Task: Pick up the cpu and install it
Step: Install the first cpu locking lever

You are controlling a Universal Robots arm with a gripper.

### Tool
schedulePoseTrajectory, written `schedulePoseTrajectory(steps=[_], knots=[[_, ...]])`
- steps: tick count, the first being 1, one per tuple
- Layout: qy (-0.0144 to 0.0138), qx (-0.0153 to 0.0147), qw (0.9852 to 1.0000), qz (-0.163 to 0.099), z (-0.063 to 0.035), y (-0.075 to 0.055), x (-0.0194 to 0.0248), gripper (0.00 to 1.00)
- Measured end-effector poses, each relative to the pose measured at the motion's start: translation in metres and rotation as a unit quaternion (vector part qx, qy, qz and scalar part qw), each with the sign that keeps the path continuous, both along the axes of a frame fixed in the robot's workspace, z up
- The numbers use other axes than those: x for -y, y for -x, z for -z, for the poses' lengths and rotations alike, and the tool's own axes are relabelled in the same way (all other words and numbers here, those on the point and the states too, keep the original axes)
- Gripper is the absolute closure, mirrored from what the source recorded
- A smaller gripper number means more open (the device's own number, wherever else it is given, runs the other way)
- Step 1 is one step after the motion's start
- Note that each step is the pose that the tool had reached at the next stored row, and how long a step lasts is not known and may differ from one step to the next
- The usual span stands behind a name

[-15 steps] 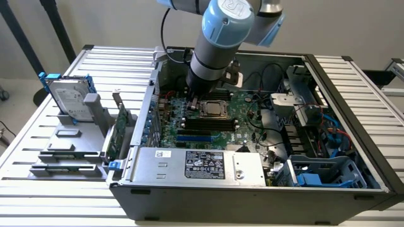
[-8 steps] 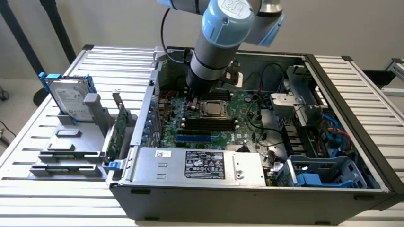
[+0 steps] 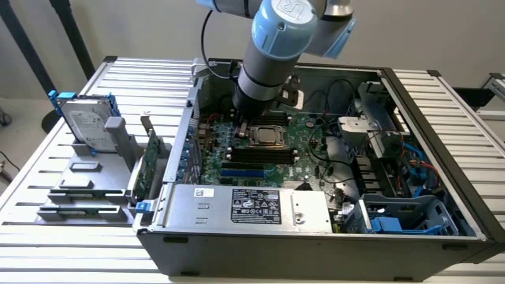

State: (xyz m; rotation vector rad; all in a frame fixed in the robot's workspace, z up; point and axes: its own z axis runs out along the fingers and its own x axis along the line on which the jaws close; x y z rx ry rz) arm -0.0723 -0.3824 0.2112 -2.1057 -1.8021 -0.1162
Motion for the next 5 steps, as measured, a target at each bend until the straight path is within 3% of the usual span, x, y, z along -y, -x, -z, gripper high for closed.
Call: schedulePoseTrajectory(steps=[5], knots=[[0.0,0.0013,1.0,0.0,0.0,0.0,0.0,0.89]])
